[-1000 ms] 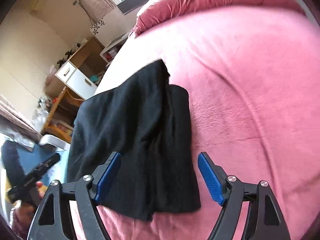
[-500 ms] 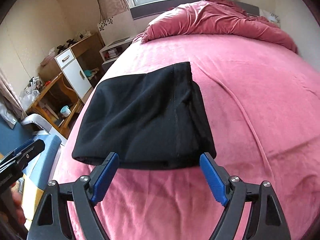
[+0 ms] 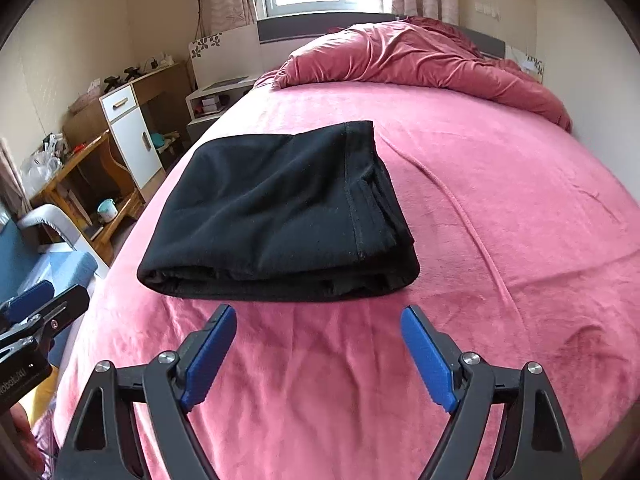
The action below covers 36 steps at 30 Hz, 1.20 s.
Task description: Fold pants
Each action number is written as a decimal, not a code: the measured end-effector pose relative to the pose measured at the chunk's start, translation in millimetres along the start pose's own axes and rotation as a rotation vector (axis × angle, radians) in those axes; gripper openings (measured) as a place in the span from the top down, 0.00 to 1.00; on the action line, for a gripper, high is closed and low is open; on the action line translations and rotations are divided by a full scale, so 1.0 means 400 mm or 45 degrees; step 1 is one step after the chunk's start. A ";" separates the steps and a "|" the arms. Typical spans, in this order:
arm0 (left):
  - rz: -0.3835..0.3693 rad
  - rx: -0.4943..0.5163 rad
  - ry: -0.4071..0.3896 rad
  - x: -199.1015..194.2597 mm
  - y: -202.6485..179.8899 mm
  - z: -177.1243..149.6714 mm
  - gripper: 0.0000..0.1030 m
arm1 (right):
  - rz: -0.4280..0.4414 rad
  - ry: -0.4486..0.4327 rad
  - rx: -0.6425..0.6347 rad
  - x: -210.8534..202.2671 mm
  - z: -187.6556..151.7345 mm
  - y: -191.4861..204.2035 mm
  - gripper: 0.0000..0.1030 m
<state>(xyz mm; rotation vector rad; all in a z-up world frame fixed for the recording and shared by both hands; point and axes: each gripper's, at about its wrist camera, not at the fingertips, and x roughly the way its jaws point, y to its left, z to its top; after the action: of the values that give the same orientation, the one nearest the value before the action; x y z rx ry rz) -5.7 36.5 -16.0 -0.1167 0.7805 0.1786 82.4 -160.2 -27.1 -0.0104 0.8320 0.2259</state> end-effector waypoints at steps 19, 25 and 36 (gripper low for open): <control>0.067 -0.033 0.001 0.004 0.018 -0.009 0.29 | -0.008 0.010 -0.035 -0.007 -0.011 0.026 0.16; 0.072 -0.033 -0.006 0.004 0.019 -0.009 0.29 | -0.009 0.008 -0.040 -0.006 -0.012 0.026 0.16; 0.063 -0.036 -0.001 -0.001 0.020 -0.012 0.29 | -0.008 0.017 -0.047 -0.001 -0.018 0.025 0.15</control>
<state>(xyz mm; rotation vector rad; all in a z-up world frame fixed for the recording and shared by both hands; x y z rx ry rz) -10.9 43.5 -19.7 -0.1238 0.7804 0.2368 74.9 -151.4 -30.9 -0.0494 0.8410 0.2351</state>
